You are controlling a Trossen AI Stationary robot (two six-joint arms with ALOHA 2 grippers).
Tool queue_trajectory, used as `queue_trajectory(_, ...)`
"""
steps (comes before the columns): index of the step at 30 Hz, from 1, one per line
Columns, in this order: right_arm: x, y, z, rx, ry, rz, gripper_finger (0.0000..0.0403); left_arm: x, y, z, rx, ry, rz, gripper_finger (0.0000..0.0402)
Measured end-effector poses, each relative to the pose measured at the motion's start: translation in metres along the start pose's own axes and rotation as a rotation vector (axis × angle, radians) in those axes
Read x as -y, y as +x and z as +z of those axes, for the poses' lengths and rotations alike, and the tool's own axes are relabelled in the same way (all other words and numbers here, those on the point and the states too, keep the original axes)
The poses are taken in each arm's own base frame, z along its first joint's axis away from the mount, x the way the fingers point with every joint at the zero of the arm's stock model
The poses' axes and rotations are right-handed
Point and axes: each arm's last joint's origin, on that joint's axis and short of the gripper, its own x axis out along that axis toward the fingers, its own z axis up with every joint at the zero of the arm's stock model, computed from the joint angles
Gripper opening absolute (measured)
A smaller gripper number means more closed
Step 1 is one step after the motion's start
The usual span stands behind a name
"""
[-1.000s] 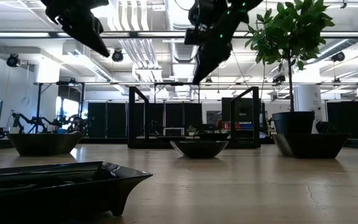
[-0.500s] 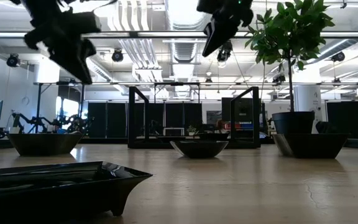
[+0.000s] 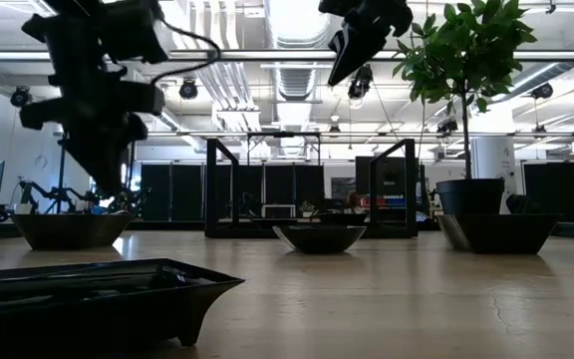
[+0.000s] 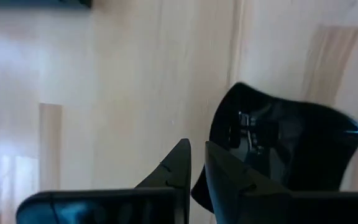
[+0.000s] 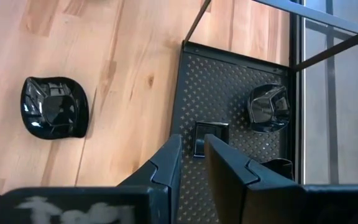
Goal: Pick & Place Mini shaped plates
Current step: Stack the black distorted square plate on top of the black distorted square plate on the shelf
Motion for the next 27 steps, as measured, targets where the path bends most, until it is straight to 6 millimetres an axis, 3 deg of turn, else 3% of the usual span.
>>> queue_trajectory(7, 0.0, 0.0, 0.0, -0.003, -0.005, 0.001, 0.0064, 0.004, 0.015, 0.003, -0.069, 0.007, -0.049, 0.0042)
queue_trajectory(27, 0.0, 0.0, -0.001, -0.01, -0.008, 0.002, 0.0062, 0.006, 0.031, 0.004, -0.137, 0.0, -0.046, 0.0042)
